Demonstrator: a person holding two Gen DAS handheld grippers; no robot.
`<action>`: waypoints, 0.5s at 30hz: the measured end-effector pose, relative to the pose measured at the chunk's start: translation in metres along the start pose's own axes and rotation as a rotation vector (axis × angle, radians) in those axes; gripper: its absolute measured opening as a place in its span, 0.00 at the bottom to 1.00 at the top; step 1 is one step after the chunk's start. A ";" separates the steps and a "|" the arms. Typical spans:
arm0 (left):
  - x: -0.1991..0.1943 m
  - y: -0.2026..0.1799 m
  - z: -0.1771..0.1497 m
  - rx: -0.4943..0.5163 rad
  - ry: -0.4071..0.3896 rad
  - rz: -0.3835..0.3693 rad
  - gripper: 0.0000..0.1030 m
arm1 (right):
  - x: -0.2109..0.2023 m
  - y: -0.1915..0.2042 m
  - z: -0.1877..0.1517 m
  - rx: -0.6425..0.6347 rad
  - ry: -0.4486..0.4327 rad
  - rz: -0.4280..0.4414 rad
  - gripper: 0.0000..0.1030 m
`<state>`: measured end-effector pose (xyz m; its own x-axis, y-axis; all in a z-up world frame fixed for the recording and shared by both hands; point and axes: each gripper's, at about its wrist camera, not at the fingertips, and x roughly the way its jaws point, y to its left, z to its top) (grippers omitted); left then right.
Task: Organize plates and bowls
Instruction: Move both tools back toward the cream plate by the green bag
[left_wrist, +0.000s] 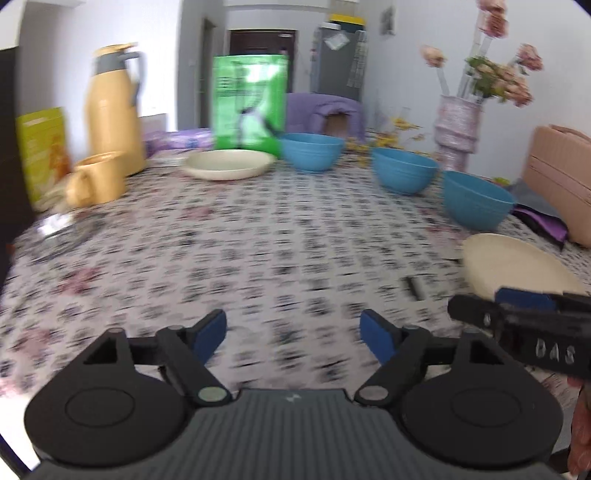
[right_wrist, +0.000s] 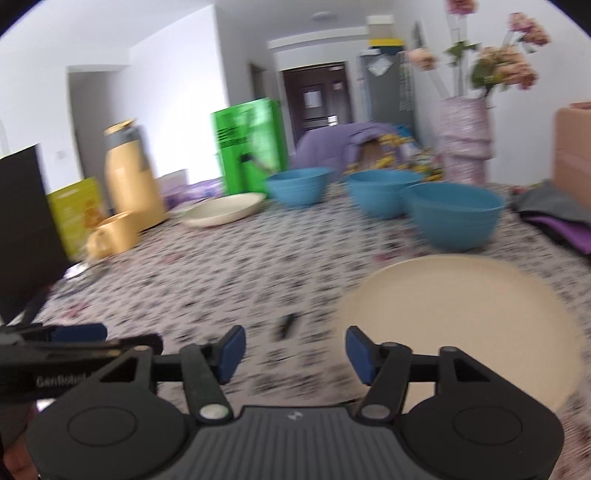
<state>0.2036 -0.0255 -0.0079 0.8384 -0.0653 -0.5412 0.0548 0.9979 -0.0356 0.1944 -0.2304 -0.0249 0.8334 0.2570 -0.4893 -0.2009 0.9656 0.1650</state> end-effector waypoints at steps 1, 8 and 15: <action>-0.005 0.011 -0.003 -0.005 -0.010 0.027 0.83 | 0.002 0.011 -0.003 -0.009 0.005 0.014 0.70; -0.028 0.070 -0.015 -0.080 -0.042 0.120 0.93 | 0.008 0.064 -0.010 -0.067 -0.009 0.051 0.82; -0.032 0.091 -0.021 -0.113 -0.048 0.113 0.93 | 0.015 0.087 -0.010 -0.099 0.003 0.057 0.82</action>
<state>0.1704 0.0676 -0.0110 0.8610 0.0502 -0.5061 -0.1002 0.9923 -0.0721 0.1840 -0.1420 -0.0269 0.8176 0.3112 -0.4845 -0.2976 0.9486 0.1072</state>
